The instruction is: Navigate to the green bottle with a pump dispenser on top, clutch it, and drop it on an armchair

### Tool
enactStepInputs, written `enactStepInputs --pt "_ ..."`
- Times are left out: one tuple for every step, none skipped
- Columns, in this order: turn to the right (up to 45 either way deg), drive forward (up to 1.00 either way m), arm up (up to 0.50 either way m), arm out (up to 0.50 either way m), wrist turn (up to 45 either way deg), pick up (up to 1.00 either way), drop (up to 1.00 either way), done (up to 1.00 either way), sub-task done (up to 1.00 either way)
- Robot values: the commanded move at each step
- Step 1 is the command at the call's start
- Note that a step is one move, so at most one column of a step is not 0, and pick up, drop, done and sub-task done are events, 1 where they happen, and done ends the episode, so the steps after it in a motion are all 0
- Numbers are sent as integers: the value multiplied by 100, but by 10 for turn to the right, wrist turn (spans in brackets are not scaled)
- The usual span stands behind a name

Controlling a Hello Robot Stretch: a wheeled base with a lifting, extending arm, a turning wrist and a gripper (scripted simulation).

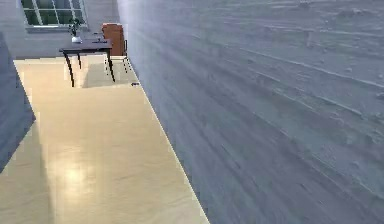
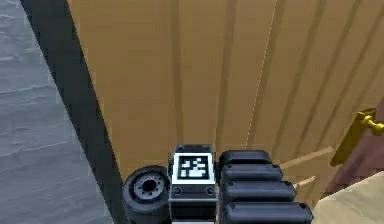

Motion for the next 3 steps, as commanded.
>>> enactStepInputs --pt "-330 0 0 0 0 0 0 0 0" --pt "0 100 0 0 0 0 0 0 0" --pt "0 100 0 0 0 0 0 0 0"
